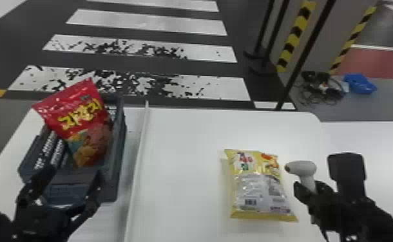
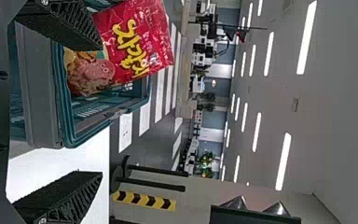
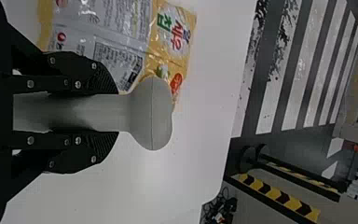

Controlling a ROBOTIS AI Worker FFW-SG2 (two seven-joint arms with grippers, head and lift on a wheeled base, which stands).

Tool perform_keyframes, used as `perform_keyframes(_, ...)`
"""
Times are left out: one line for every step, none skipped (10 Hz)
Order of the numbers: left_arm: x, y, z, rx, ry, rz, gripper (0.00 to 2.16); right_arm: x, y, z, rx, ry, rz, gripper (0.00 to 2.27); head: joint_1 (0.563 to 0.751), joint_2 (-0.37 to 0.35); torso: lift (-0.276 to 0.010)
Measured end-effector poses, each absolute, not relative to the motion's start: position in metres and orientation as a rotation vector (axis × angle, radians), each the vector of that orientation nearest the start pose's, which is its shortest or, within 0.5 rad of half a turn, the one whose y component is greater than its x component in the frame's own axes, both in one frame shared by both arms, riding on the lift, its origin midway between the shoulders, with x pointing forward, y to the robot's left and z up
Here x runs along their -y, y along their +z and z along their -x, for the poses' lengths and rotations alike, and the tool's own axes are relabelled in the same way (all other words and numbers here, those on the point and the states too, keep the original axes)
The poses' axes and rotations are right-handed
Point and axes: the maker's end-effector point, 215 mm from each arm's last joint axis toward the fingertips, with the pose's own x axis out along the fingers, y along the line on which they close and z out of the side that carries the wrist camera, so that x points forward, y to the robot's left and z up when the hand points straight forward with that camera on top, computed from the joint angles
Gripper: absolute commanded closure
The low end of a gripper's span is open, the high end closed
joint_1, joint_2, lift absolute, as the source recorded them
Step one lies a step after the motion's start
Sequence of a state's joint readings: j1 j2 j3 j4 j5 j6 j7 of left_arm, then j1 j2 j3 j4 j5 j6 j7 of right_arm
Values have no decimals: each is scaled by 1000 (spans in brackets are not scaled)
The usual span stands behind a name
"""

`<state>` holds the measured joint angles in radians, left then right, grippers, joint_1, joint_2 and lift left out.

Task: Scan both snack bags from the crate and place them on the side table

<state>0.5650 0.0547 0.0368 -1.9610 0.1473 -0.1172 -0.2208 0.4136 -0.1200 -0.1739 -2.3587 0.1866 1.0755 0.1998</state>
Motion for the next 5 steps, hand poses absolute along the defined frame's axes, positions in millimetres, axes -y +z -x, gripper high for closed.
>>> perform_keyframes(-211, -373, -415, -48, -195, 86, 36, 382, -414, -407, -659, -128, 204, 2253, 695, -219, -95)
perform_keyframes(-211, -373, -414, -49, -195, 87, 36, 403, -412, -416, -624, -144, 204, 2253, 695, -251, -95)
perform_keyframes(-211, -374, -414, -51, -195, 87, 36, 426, -416, -424, -608, -162, 202, 2253, 695, -267, -95)
perform_keyframes(-211, -374, -414, -53, -195, 87, 36, 444, -424, -428, -611, -177, 197, 2253, 695, -295, -95)
perform_keyframes(-211, -375, -414, -54, -195, 88, 36, 457, -433, -431, -616, -184, 187, 2253, 695, -314, -95)
